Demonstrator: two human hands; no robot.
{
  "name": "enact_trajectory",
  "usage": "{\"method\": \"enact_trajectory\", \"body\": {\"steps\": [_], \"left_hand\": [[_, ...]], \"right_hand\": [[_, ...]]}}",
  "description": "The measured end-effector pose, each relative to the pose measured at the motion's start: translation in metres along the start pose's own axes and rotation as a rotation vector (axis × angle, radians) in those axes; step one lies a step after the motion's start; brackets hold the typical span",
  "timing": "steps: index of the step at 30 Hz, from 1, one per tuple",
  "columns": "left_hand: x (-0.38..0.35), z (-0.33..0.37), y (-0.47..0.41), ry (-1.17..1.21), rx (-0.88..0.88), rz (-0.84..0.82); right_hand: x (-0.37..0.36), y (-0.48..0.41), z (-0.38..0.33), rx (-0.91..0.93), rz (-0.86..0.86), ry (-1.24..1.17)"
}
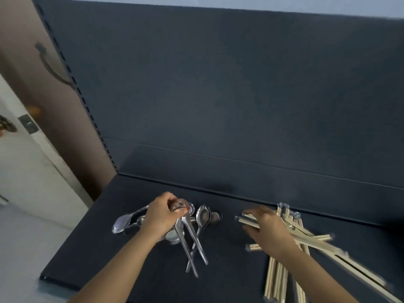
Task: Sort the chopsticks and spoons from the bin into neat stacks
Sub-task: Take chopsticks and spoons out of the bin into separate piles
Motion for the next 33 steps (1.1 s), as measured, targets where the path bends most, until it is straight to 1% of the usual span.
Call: {"method": "enact_trajectory", "body": {"steps": [5, 9, 13, 17, 19, 22, 28, 31, 33], "left_hand": [[-0.032, 0.005, -0.025, -0.097, -0.089, -0.121], [-0.052, -0.001, -0.031, -0.191, -0.139, -0.171], [-0.054, 0.001, -0.035, -0.217, -0.206, -0.129], [-0.053, 0.019, -0.031, -0.289, -0.268, -0.087], [-0.059, 0.043, -0.023, -0.314, -0.321, -0.083], [-0.083, 0.093, 0.000, -0.348, -0.456, -0.112], [-0.170, 0.199, 0.079, -0.527, -0.786, -0.200], [-0.224, 0.242, 0.123, -0.537, -0.871, -0.220], [-0.249, 0.265, 0.149, -0.476, -0.863, -0.255]], "right_hand": [[0.006, 0.016, 0.008, -0.130, 0.013, 0.055], [0.010, 0.032, 0.017, -0.211, 0.005, 0.057], [0.023, 0.048, 0.027, -0.261, 0.037, 0.063], [0.045, 0.067, 0.043, -0.301, 0.085, 0.082], [0.058, 0.080, 0.055, -0.325, 0.114, 0.097], [0.083, 0.108, 0.079, -0.380, 0.159, 0.097], [0.149, 0.202, 0.158, -0.491, 0.222, 0.162], [0.189, 0.265, 0.210, -0.551, 0.301, 0.180], [0.211, 0.292, 0.237, -0.585, 0.334, 0.208]]}}
Point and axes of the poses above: each hand's wrist, its own y-axis away from the middle knuckle, its own x-axis out of the back of the hand, z = x × y, the point moved 7 cm from there along -y, towards the middle knuckle, and after that the axes turned 4 degrees about -z, right-handed, at the moved point
